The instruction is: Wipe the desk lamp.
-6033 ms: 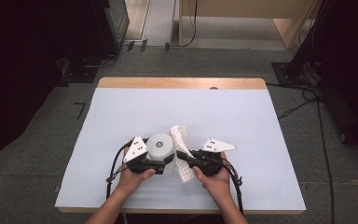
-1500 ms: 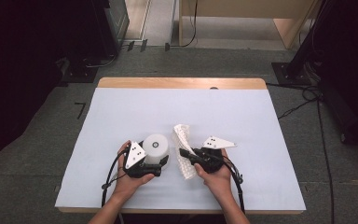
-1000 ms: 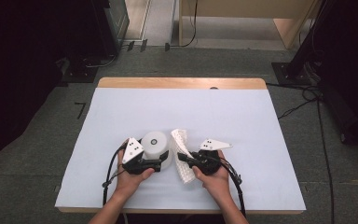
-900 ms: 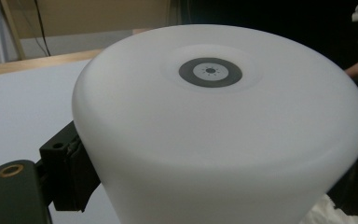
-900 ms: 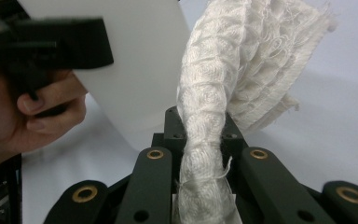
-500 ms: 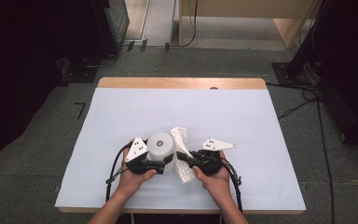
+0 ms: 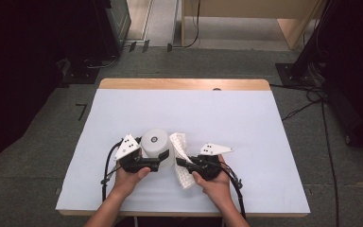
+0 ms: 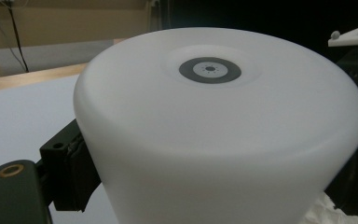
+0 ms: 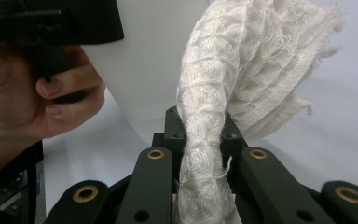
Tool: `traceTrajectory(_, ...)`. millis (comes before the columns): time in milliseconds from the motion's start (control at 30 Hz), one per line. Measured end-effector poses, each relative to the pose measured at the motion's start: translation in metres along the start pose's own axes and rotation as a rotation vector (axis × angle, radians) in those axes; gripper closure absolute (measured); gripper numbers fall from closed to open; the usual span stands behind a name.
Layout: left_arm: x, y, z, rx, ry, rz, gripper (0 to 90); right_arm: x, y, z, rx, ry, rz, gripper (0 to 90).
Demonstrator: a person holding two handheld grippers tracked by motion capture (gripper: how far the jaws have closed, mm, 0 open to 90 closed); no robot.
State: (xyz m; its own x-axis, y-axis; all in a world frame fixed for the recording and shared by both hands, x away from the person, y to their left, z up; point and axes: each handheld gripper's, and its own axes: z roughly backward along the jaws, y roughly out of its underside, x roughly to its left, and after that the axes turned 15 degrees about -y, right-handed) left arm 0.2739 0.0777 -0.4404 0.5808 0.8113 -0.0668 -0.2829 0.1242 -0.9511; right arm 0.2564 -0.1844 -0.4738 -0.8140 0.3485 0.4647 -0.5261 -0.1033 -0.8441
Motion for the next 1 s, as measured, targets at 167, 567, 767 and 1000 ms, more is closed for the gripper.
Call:
traceTrajectory(167,-0.007,0.004,-0.007,0.037,0.026,-0.022,9.2,0.002,-0.004,0.005,-0.027,0.000,0.012,79.9)
traceTrajectory(567,-0.010,0.005,-0.007,0.051,0.038,-0.047,9.2,0.003,-0.006,0.011,-0.047,0.009,0.032,79.9)
traceTrajectory(767,0.002,0.000,-0.001,0.016,0.029,-0.011,9.2,-0.001,0.004,-0.004,0.009,0.012,0.004,79.9)
traceTrajectory(1000,-0.004,0.005,-0.007,0.041,0.052,-0.038,9.3,0.003,-0.004,0.003,-0.019,0.013,0.021,79.9)
